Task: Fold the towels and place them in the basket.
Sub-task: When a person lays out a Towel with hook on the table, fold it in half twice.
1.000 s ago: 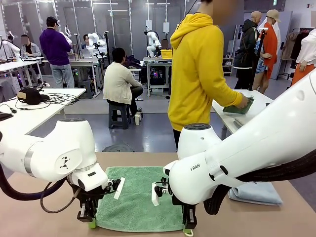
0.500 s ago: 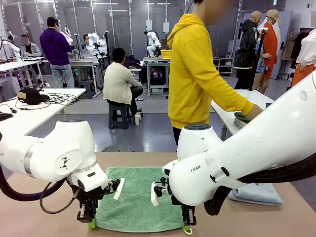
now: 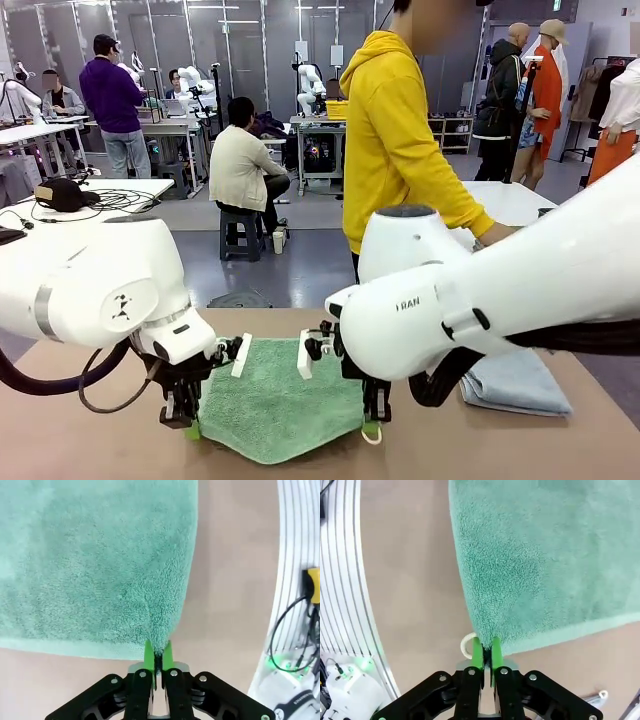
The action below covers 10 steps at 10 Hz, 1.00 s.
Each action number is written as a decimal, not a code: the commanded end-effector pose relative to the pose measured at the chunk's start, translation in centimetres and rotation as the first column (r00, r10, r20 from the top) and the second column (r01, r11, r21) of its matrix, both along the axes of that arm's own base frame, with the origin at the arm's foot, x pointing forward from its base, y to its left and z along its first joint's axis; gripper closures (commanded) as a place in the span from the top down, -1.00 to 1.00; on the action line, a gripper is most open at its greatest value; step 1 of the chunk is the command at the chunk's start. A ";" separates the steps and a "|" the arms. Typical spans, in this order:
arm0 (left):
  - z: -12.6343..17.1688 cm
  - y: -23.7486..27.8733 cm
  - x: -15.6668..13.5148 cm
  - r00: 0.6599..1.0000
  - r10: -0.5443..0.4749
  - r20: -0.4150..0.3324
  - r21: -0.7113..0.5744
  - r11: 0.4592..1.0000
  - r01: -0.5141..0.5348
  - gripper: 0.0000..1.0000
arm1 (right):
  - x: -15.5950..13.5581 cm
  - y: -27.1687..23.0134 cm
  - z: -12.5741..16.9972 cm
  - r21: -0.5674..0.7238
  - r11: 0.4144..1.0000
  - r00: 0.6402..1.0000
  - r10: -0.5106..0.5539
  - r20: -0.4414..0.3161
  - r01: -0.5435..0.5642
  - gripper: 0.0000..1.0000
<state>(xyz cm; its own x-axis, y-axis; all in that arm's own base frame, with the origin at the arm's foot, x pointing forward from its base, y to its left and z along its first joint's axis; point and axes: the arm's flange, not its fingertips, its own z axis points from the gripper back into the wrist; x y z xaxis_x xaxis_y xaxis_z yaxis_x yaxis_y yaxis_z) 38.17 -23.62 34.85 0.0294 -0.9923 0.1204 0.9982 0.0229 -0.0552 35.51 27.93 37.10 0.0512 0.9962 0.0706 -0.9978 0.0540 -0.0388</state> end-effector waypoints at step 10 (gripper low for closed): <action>5.5 0.2 8.0 0.998 -0.020 0.064 -0.059 0.998 0.023 -0.86 | 3.5 0.3 3.4 0.012 1.000 0.999 -0.014 -0.035 0.014 -0.84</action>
<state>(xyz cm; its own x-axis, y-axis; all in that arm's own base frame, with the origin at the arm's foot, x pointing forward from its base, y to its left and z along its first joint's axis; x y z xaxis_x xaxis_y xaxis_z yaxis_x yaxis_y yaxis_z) 42.57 -22.67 38.83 0.0321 -0.9830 0.1806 0.9995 0.0326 0.0000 36.78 27.94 39.41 0.0664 0.9957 0.0641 -0.9969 0.0689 -0.0378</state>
